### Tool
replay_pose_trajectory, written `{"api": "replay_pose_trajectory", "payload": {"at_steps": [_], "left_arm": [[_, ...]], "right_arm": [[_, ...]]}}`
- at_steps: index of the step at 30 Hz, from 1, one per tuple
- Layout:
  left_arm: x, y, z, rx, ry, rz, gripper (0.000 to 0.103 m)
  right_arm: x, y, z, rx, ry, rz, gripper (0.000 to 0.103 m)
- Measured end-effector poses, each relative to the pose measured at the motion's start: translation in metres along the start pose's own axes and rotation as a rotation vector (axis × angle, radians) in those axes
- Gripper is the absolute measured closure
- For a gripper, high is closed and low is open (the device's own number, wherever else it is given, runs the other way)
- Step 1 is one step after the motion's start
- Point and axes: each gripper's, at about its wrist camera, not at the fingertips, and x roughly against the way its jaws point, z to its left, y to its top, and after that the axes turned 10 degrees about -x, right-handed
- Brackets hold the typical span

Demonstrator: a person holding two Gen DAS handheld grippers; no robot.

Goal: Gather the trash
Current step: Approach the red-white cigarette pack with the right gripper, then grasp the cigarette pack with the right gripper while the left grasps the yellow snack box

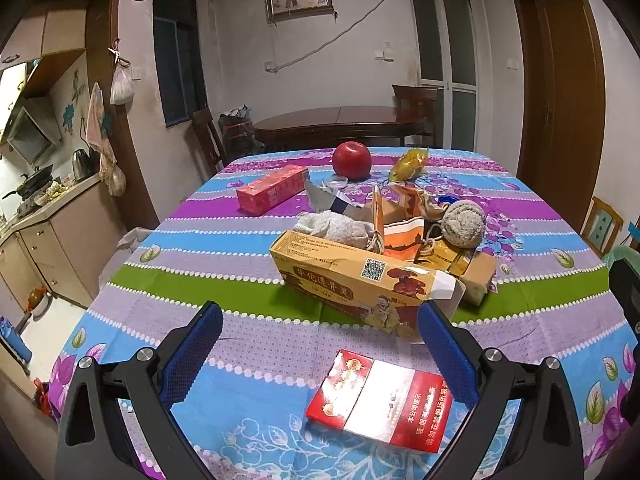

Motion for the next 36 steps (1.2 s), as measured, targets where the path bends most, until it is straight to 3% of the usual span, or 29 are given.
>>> {"api": "replay_pose_trajectory", "payload": {"at_steps": [27, 36], "left_arm": [[-0.004, -0.007, 0.002, -0.014, 0.015, 0.015, 0.006], [-0.013, -0.026, 0.051, 0.048, 0.052, 0.040, 0.006]], "right_arm": [[-0.015, -0.005, 0.000, -0.005, 0.019, 0.084, 0.005], [-0.028, -0.003, 0.010, -0.012, 0.117, 0.174, 0.005]]}}
